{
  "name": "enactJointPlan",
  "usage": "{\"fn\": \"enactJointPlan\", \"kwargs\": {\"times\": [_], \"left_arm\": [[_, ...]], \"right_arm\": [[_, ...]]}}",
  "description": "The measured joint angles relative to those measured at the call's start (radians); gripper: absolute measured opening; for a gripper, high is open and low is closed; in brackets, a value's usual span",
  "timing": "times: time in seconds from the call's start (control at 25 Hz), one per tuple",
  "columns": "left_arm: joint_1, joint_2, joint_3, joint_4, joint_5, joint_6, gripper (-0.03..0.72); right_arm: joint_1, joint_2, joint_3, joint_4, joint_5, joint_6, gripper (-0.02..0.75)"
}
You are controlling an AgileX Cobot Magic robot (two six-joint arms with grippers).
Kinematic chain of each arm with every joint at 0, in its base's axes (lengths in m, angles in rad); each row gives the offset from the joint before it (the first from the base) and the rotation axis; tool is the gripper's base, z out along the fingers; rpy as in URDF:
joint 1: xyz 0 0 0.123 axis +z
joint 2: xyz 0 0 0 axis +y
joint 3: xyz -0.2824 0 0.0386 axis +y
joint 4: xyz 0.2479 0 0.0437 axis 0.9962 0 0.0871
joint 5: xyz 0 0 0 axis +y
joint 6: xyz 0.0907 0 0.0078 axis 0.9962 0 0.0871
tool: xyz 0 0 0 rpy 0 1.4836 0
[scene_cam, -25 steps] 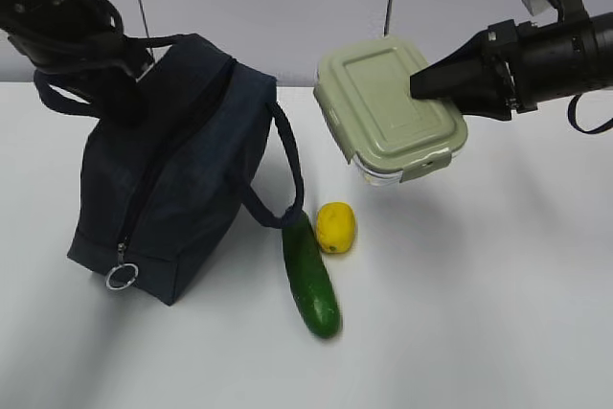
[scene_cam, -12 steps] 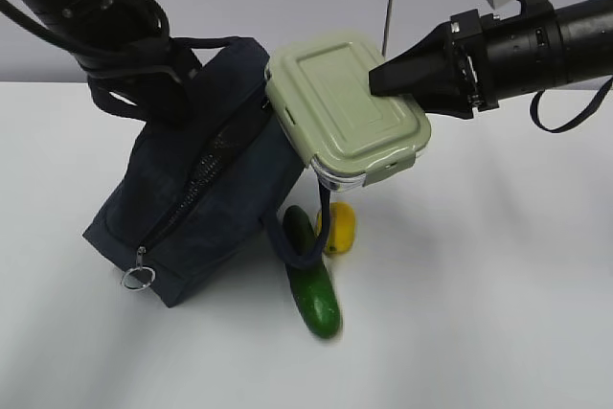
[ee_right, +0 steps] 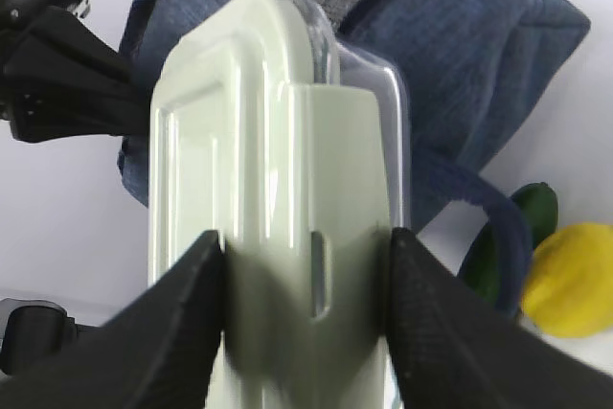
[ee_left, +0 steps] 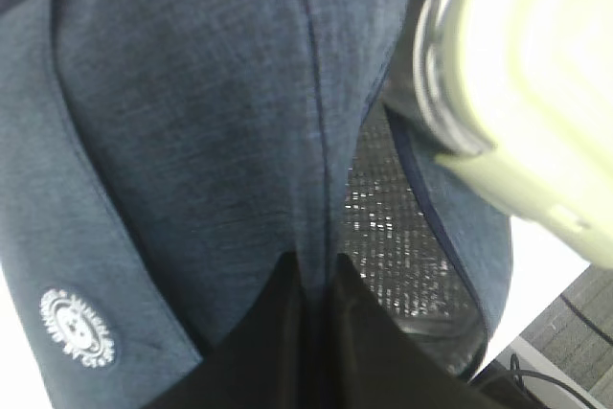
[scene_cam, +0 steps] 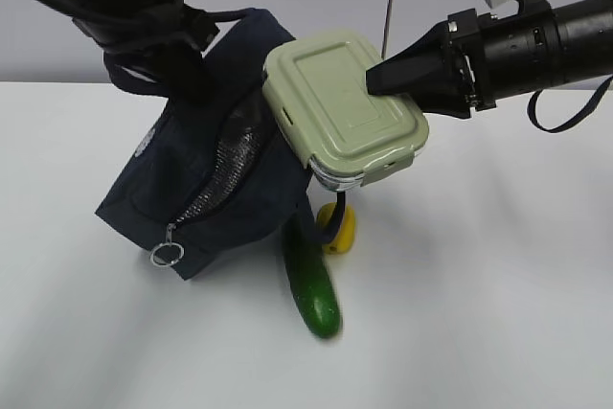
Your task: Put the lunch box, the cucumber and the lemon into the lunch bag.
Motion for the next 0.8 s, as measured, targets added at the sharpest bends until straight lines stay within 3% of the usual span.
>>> {"fn": "enactJointPlan", "kwargs": {"times": [0.24,0.8], "left_arm": [[0.000,0.000,-0.057,-0.036,0.021,-0.001,0.000],[0.000,0.000,-0.058,-0.089,0.025,-0.001,0.000]], "right_arm": [[0.000,0.000,0.000,-0.019,0.000,0.000,0.383],[0.004,0.000,0.000,-0.023,0.000,0.000,0.382]]}}
